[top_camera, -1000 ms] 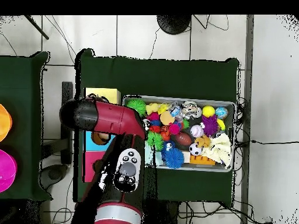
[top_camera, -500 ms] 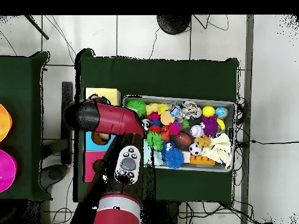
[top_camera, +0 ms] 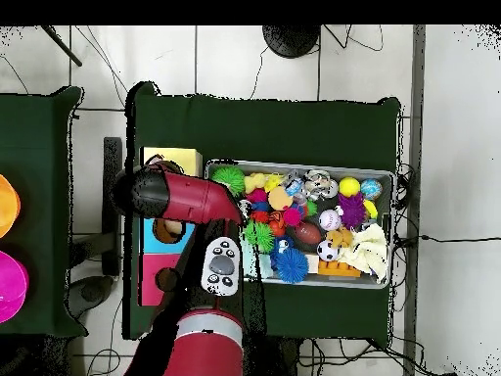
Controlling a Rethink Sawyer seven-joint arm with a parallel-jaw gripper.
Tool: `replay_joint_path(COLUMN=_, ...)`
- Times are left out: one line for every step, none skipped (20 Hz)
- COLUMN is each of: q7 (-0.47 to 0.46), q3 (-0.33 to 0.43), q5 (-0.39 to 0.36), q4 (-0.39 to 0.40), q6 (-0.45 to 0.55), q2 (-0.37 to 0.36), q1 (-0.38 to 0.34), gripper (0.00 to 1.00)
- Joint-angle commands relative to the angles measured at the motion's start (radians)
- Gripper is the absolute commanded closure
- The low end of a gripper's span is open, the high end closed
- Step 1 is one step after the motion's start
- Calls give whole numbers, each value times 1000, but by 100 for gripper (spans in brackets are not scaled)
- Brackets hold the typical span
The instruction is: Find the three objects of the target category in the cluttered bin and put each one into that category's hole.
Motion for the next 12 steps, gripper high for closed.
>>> replay_joint_path(q7=69, q3=137, q5=-18, q4=13, q6=-37, q2=84, q1=-36, gripper=100)
replay_joint_path(q7=61, q3=146, q5=-20, q4=14, q6=-34, q2=84, q1=-42, gripper=100)
replay_joint_path(q7=57, q3=149, q5=-22, q4=14, q6=-33, q2=83, q1=-45, gripper=100)
replay_joint_path(q7=57, q3=153, q5=-23, q4=15, q6=-35, q2=83, q1=-47, gripper=100)
replay_joint_path(q7=56, q3=154, q5=-24, q4=9, q6=-32, q2=86, q1=-49, gripper=100)
replay_joint_path(q7=56, q3=153, q5=-26, q4=6, q6=-31, q2=87, q1=-49, gripper=100)
replay_joint_path(q7=56, q3=155, q5=-27, q4=7, q6=-29, q2=84, q1=-50, gripper=100)
replay_joint_path(q7=59, q3=152, q5=-28, q4=6, q6=-24, q2=82, q1=-49, gripper=100)
replay_joint_path(q7=60, q3=151, q5=-29, q4=7, q6=-19, q2=78, q1=-48, gripper=100)
replay_joint_path(q7=61, q3=148, q5=-29, q4=7, q6=-12, q2=75, q1=-46, gripper=100)
replay_joint_path(q7=59, q3=148, q5=-29, q4=5, q6=-8, q2=73, q1=-48, gripper=100)
replay_joint_path(q7=58, q3=151, q5=-29, q4=7, q6=-9, q2=72, q1=-49, gripper=100)
